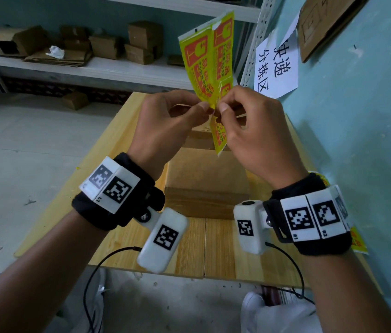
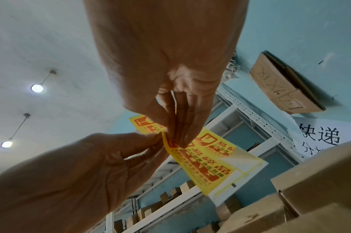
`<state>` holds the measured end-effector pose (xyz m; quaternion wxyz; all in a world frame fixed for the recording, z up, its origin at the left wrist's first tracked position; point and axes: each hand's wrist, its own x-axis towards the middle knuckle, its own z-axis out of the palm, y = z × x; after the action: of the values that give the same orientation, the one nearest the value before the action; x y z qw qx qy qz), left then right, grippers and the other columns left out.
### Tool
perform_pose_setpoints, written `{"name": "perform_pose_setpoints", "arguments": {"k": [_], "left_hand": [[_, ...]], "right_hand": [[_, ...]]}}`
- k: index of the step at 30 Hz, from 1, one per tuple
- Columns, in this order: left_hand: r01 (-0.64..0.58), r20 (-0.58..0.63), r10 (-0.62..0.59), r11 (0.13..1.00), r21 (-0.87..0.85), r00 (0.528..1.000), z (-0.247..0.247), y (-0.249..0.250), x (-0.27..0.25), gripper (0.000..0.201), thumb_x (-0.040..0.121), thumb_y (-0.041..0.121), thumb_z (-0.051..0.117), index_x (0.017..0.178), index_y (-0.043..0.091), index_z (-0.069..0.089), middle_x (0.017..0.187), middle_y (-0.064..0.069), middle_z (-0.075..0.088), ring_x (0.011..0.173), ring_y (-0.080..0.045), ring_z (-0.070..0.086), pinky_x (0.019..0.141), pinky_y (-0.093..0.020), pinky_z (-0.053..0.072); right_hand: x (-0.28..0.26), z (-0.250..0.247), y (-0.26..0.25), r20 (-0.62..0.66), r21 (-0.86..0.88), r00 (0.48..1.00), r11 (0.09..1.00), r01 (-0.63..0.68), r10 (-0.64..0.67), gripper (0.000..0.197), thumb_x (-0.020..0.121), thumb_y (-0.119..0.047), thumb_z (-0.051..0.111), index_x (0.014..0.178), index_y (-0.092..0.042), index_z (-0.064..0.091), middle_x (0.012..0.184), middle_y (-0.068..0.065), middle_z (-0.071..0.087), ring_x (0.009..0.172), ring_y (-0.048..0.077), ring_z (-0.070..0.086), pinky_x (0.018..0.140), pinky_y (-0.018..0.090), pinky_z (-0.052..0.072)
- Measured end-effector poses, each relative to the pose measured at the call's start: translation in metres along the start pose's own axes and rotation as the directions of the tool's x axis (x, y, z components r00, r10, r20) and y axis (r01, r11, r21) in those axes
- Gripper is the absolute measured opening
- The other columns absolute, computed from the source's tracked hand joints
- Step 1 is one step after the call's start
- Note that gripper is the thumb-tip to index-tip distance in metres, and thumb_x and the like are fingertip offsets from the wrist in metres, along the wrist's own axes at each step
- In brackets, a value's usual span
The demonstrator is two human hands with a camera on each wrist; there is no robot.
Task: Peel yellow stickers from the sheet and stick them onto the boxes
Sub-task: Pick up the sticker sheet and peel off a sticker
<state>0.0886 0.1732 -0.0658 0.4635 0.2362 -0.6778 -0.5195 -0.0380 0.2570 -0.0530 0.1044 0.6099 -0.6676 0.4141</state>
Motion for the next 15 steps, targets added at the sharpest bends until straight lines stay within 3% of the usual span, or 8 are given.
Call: {"name": "perform_pose_setpoints", "arguments": {"k": [4,8,12,15], "left_hand": [[-0.006,-0.002,0.006,1.000,-0.002,1.000,0.0002,0.0012,-0.0006,0.011,0.090,0.012,0.066,0.095,0.004,0.072,0.093,-0.011,0.075,0.089,-0.020,0.072,0.087,-0.038,0.058],[-0.040,0.003,0.040,0.998,0.048,0.999,-0.0004,0.0008,-0.0009,0.013,0.088,0.013,0.069,0.096,0.004,0.073,0.093,-0.011,0.074,0.090,-0.022,0.071,0.087,-0.042,0.057],[-0.177,0.013,0.180,0.949,0.260,0.984,0.0007,-0.0007,-0.0025,0.011,0.088,0.016,0.070,0.097,0.011,0.073,0.095,-0.001,0.071,0.088,-0.009,0.068,0.082,-0.031,0.058],[-0.271,0.016,0.286,0.889,0.370,0.958,0.0027,-0.0029,-0.0038,0.011,0.087,0.014,0.070,0.096,0.009,0.074,0.095,-0.002,0.069,0.086,-0.007,0.067,0.077,-0.024,0.057]], "right_hand": [[-0.0009,-0.0014,-0.0012,0.021,0.016,1.000,1.000,-0.007,0.007,0.015,0.096,-0.018,0.054,0.093,-0.007,0.065,0.088,0.002,0.067,0.081,0.014,0.063,0.075,0.039,0.053],[0.0002,0.0007,-0.0003,0.010,-0.033,1.000,0.999,0.007,-0.007,0.019,0.096,-0.021,0.052,0.093,-0.007,0.065,0.088,0.006,0.067,0.080,0.020,0.063,0.073,0.044,0.053],[0.0004,0.0012,-0.0020,0.052,-0.118,0.998,0.992,0.045,-0.039,0.017,0.098,-0.019,0.054,0.100,-0.008,0.067,0.093,0.006,0.067,0.083,0.019,0.062,0.075,0.042,0.054],[-0.0018,0.0025,-0.0048,0.073,-0.193,0.994,0.977,0.092,-0.079,0.014,0.099,-0.015,0.054,0.101,-0.008,0.066,0.094,0.007,0.065,0.083,0.019,0.059,0.074,0.035,0.051]]}}
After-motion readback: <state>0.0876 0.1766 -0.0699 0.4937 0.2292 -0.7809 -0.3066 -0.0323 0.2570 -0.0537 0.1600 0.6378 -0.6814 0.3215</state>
